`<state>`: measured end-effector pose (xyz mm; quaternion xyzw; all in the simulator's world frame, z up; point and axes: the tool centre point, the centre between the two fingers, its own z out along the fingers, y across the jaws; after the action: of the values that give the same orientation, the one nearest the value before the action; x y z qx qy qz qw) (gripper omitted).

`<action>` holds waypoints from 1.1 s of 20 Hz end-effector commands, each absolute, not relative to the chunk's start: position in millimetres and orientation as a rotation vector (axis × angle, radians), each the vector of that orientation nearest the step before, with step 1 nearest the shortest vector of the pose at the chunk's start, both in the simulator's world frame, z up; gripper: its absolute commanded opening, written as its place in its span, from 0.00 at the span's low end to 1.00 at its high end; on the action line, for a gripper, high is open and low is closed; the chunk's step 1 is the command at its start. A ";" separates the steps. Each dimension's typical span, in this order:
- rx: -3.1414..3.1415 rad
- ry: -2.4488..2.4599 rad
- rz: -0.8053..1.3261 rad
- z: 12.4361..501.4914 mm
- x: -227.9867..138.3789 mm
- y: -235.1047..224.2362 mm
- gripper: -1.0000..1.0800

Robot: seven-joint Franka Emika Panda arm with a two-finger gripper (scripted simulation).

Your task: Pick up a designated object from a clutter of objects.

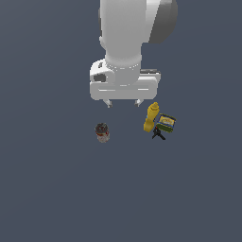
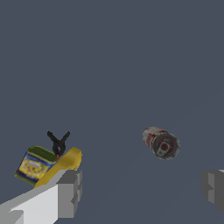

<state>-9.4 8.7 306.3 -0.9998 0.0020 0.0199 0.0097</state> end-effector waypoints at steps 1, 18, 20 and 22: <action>-3.122 0.006 0.062 306.3 -9.4 8.7 0.96; -3.138 -0.073 0.037 301.7 -10.5 25.2 0.96; -3.137 -0.037 0.036 294.7 -10.2 20.5 0.96; -3.136 0.010 0.035 285.9 -10.0 14.7 0.96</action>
<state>-10.0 19.0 292.3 -0.9999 -0.0074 0.0110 0.0022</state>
